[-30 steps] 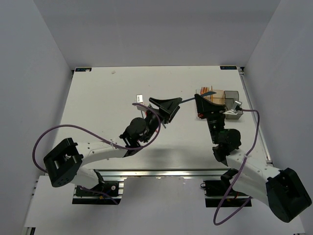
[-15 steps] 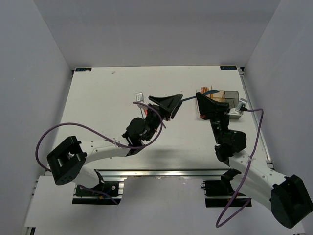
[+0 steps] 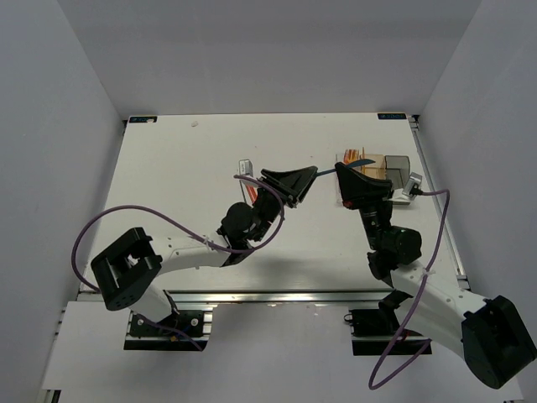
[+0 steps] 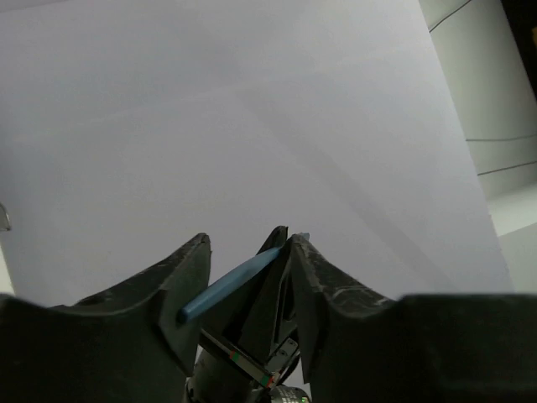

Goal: Sort the eating utensils into containers

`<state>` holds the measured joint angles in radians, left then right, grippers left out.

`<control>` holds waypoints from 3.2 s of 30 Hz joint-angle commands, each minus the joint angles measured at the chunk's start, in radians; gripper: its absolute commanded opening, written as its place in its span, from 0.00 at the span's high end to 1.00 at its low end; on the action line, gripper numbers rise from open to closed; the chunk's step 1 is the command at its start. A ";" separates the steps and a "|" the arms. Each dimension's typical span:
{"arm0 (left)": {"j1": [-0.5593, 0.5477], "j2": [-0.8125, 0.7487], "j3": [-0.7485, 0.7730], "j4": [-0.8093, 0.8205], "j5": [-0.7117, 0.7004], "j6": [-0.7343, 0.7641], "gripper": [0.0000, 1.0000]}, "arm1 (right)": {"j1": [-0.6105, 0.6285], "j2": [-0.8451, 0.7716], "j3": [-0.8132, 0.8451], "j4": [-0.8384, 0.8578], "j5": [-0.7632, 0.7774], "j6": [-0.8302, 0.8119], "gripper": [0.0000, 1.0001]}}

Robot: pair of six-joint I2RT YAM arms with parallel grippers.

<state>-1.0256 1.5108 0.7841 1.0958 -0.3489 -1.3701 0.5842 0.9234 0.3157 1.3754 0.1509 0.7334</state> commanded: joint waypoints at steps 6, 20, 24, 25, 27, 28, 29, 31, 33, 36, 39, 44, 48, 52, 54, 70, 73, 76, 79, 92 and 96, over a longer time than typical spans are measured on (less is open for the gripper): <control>-0.007 0.014 0.026 0.164 0.076 -0.040 0.68 | 0.005 0.032 -0.030 0.514 0.029 -0.029 1.00; -0.007 -0.050 0.020 0.081 0.044 0.051 1.00 | 0.003 -0.004 -0.101 0.513 0.050 -0.018 0.51; -0.007 -0.089 0.018 0.026 0.024 0.123 1.00 | 0.005 -0.040 -0.125 0.475 0.067 -0.025 0.21; -0.007 -0.098 0.020 0.012 0.022 0.138 1.00 | 0.005 -0.049 -0.135 0.435 0.070 -0.028 0.11; -0.007 -0.133 0.041 -0.078 0.013 0.207 1.00 | 0.003 -0.099 -0.147 0.392 0.082 -0.048 0.11; -0.007 -0.150 0.053 -0.124 0.004 0.236 1.00 | 0.003 -0.122 -0.156 0.337 0.091 -0.054 0.11; -0.007 -0.182 0.073 -0.272 -0.002 0.270 1.00 | 0.003 -0.183 -0.171 0.300 0.093 -0.063 0.11; -0.007 -0.211 0.164 -0.463 -0.057 0.368 1.00 | 0.003 -0.269 -0.175 0.076 0.076 -0.125 0.11; -0.005 -0.227 0.283 -0.743 -0.105 0.480 1.00 | 0.003 -0.414 -0.075 -0.242 0.017 -0.184 0.11; -0.005 -0.201 0.467 -1.115 -0.134 0.596 1.00 | 0.005 -0.411 0.211 -0.845 -0.163 -0.438 0.11; -0.005 -0.151 0.591 -1.419 -0.108 0.687 1.00 | 0.003 -0.287 0.485 -1.315 -0.341 -0.681 0.11; -0.005 -0.080 0.782 -1.718 0.106 0.813 1.00 | 0.005 -0.126 0.712 -1.607 -0.523 -0.825 0.17; -0.007 -0.156 0.729 -1.703 0.264 0.916 1.00 | 0.006 -0.068 0.804 -1.728 -0.657 -0.899 0.16; -0.007 -0.230 0.679 -1.686 0.347 0.980 1.00 | 0.003 -0.018 0.867 -1.789 -0.945 -0.951 0.24; -0.007 -0.239 0.666 -1.682 0.347 1.000 1.00 | 0.005 -0.021 0.861 -1.790 -0.974 -0.947 0.30; -0.007 -0.340 0.503 -1.470 0.633 1.056 1.00 | 0.005 0.037 0.760 -1.671 -1.056 -0.899 0.60; -0.007 -0.356 0.488 -1.456 0.627 1.057 1.00 | 0.005 0.049 0.763 -1.682 -1.057 -0.902 0.56; -0.008 -0.357 0.494 -1.465 0.601 1.068 1.00 | 0.005 0.051 0.757 -1.702 -1.089 -0.910 0.51; -0.007 -0.351 0.501 -1.470 0.573 1.076 1.00 | 0.003 0.048 0.743 -1.711 -1.079 -0.911 0.50; -0.007 -0.362 0.483 -1.441 0.599 1.095 1.00 | 0.005 0.043 0.729 -1.682 -1.051 -0.881 0.80; -0.007 -0.354 0.478 -1.447 0.593 1.097 1.00 | 0.003 0.029 0.714 -1.632 -1.059 -0.852 0.90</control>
<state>-1.0248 1.1854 1.2686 -0.3721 0.2092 -0.2764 0.5896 0.9676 1.0317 -0.3420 -0.9051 -0.1455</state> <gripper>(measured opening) 0.219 0.133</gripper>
